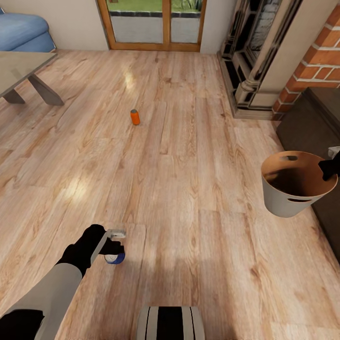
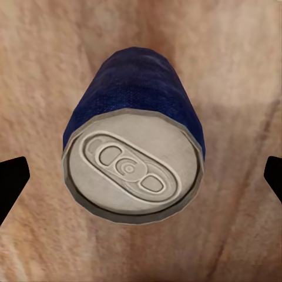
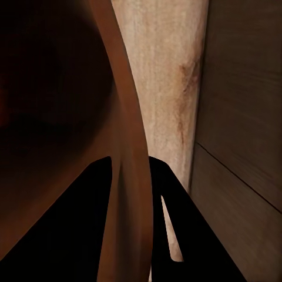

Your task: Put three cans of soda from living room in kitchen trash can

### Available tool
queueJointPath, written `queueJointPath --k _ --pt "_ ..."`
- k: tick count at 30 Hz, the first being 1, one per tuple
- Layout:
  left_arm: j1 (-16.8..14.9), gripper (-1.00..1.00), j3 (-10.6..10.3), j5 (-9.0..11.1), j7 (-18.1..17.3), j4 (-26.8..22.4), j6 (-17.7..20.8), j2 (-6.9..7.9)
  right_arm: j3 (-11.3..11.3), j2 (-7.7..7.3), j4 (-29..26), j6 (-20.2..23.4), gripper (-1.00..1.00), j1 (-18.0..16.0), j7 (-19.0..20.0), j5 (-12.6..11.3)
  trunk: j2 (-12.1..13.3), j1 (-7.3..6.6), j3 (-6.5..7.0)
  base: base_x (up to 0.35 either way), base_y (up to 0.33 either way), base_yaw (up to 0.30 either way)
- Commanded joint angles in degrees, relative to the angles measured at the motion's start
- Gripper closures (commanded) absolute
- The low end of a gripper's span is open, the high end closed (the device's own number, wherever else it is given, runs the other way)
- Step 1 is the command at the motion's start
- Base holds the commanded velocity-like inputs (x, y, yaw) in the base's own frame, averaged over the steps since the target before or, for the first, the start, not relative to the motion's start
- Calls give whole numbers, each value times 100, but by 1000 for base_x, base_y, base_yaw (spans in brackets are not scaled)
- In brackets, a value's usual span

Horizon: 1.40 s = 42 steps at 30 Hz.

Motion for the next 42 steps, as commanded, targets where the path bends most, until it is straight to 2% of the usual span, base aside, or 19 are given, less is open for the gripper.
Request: queueJointPath --k 1,22,35,42 --pt "1 -100 0 1 0 1 0 0 -8 1 0 5 100 -4 3 -15 0 -1 0 0 0 0" --pt "5 -100 0 4 -5 -3 -3 -16 -8 -16 0 5 100 -2 3 -15 0 -1 0 16 0 0" --pt "3 -100 -7 -5 0 3 0 -65 -13 -24 0 5 100 6 3 -15 -18 33 -302 0 0 0" --pt "4 -100 -8 -5 0 -4 0 -69 -8 -33 6 5 100 7 3 -15 -18 33 -309 0 0 0"
